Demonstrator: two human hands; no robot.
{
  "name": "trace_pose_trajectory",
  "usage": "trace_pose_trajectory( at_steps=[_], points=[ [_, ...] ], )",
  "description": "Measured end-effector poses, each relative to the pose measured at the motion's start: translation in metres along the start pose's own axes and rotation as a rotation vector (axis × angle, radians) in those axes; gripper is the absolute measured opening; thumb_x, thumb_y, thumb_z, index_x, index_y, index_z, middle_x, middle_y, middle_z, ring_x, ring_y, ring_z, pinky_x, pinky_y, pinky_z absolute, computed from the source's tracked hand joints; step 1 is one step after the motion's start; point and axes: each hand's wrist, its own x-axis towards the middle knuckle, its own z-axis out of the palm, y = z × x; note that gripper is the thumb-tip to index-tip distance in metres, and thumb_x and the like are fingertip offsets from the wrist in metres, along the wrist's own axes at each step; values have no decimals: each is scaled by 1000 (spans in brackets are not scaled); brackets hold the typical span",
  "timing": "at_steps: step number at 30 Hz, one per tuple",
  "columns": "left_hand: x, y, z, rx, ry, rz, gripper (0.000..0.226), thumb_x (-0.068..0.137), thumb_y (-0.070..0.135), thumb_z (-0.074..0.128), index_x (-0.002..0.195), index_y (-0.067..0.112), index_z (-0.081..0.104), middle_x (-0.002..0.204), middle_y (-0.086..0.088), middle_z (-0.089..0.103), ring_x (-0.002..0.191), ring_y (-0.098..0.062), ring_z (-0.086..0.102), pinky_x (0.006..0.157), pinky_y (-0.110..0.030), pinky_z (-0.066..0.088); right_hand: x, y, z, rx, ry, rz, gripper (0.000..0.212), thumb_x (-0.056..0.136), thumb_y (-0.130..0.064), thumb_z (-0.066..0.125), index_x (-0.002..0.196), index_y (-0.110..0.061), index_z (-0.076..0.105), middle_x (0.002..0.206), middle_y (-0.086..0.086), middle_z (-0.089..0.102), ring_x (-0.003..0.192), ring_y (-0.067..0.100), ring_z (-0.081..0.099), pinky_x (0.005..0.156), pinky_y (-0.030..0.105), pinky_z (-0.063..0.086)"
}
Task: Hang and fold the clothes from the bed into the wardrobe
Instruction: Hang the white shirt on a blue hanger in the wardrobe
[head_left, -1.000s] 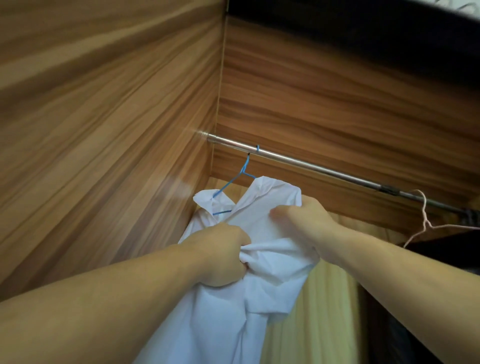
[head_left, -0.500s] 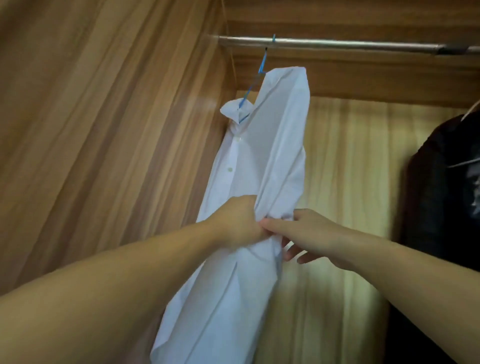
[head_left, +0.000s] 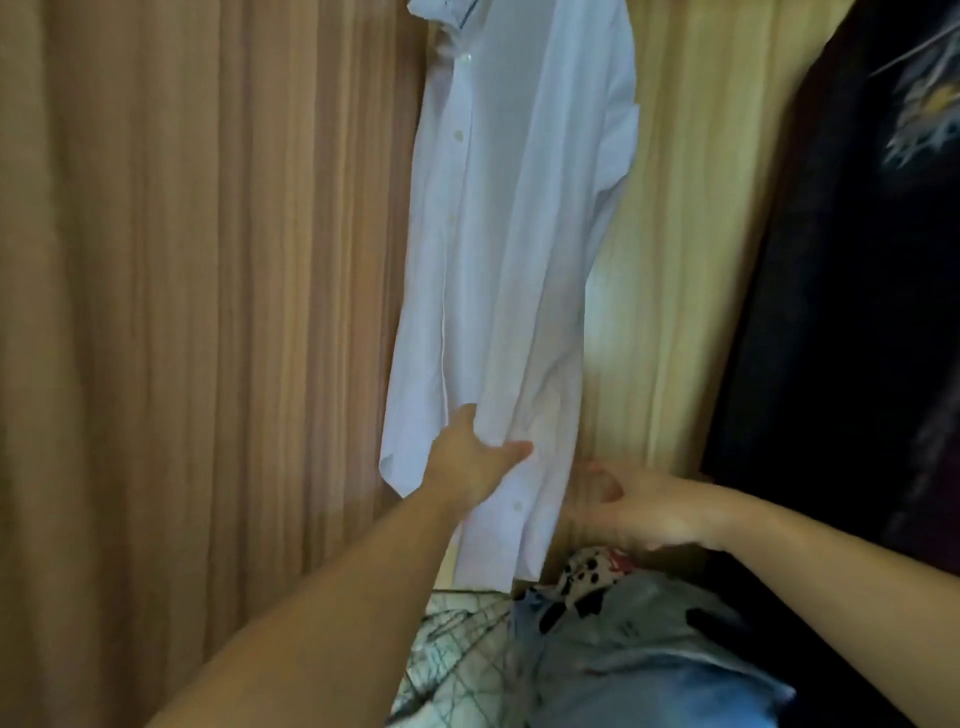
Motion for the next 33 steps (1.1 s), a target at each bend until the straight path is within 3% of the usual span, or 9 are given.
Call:
trace_pose_trajectory(
  at_steps=[1,2,4,5,9,13,18,25,33],
  points=[
    [-14,-5,4,-64,-9,-37,55,82,37,75,128,21,48,114,6,59,102,-15,57,75,-18,42,-12,5,13,-28,16,59,83,72,-66,69,142,-32,41,132,-10,56,104,-1,57,85,11,47],
    [-27,-9,8,-92,-39,-62,55,85,36,73,131,21,46,117,3,59,104,-17,57,80,-22,43,-26,9,25,-28,33,115,79,74,-60,71,141,-32,40,132,-8,55,105,1,56,91,13,45],
    [-55,-12,9,-71,-115,-63,54,91,33,64,139,22,41,129,-3,57,111,-22,55,86,-27,43,-61,1,51,-57,69,174,40,85,-32,70,121,-35,51,117,-6,61,92,-1,58,79,7,43],
    [-69,-13,7,-50,-147,-38,54,94,30,60,143,21,38,134,-4,54,116,-25,53,89,-27,42,-76,-3,64,-107,99,201,34,88,-25,67,117,-31,53,116,-2,62,92,3,60,76,8,45],
    [-125,-15,-15,-41,-281,27,61,91,21,61,145,19,35,134,0,50,121,-22,50,93,-26,40,-134,-28,110,-374,110,348,71,89,-40,64,147,-23,27,143,7,35,128,29,43,102,29,37],
    [-166,-1,-47,188,-398,157,67,75,41,58,137,22,43,131,0,53,118,-24,53,99,-38,46,-185,-51,123,-494,222,409,75,86,-50,60,147,-30,22,142,5,33,126,32,39,101,45,41],
    [-207,22,-79,539,-415,359,60,80,40,52,136,24,40,128,-5,52,115,-27,51,93,-44,48,-251,-70,125,-587,369,462,76,86,-52,57,148,-33,20,141,2,35,128,29,37,101,45,40],
    [-292,54,-79,824,-491,400,43,82,44,55,116,19,49,118,-2,60,105,-25,56,87,-42,49,-359,-65,152,-453,490,508,72,86,-52,59,146,-32,24,141,2,36,128,30,35,105,44,36],
    [-363,106,-25,646,-638,650,64,76,46,62,135,30,43,128,2,57,119,-25,53,94,-40,46,-505,-55,180,-473,591,815,75,87,-52,57,149,-31,21,150,5,32,135,31,33,108,47,33]
  ],
)
